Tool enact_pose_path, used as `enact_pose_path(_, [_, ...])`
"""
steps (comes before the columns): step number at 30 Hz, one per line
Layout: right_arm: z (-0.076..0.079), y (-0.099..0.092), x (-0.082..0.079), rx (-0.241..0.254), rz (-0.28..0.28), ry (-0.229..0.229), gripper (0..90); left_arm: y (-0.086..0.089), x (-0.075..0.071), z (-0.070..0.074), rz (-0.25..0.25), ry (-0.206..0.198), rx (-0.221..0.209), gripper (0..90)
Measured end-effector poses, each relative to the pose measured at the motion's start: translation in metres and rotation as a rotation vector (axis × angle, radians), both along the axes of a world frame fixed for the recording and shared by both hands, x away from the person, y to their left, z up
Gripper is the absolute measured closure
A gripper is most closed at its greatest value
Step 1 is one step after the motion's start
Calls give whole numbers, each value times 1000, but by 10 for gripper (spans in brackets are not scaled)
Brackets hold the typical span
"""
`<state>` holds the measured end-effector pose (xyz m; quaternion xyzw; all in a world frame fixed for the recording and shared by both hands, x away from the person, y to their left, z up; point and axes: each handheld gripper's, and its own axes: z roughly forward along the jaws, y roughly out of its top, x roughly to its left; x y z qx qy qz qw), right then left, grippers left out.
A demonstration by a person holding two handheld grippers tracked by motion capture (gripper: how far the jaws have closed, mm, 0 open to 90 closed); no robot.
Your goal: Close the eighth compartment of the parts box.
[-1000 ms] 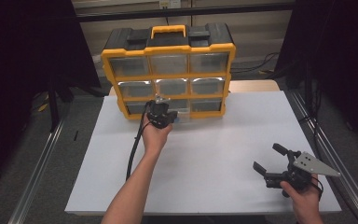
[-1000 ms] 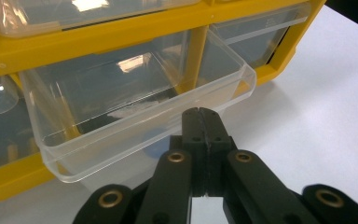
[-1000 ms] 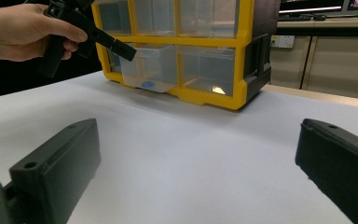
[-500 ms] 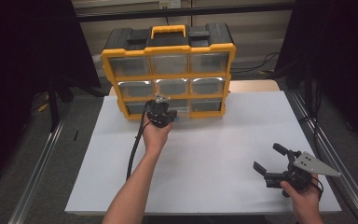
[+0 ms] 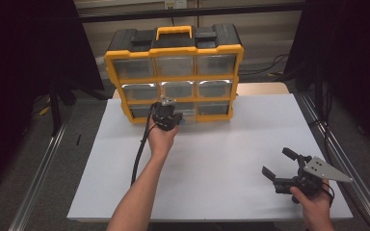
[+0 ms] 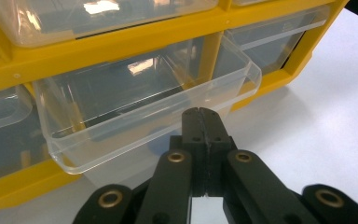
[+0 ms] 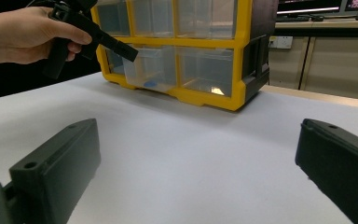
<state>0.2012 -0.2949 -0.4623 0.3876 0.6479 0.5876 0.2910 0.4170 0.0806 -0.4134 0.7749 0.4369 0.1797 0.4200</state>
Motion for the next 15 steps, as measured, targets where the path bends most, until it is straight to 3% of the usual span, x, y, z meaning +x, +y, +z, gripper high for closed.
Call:
enact_pose_path(12, [0, 0, 0, -4, 2, -3, 0, 0, 2, 1, -4, 3, 24, 900])
enact_pose_path(15, [0, 0, 0, -2, 2, -1, 0, -1, 2, 0, 8, 1, 4, 900])
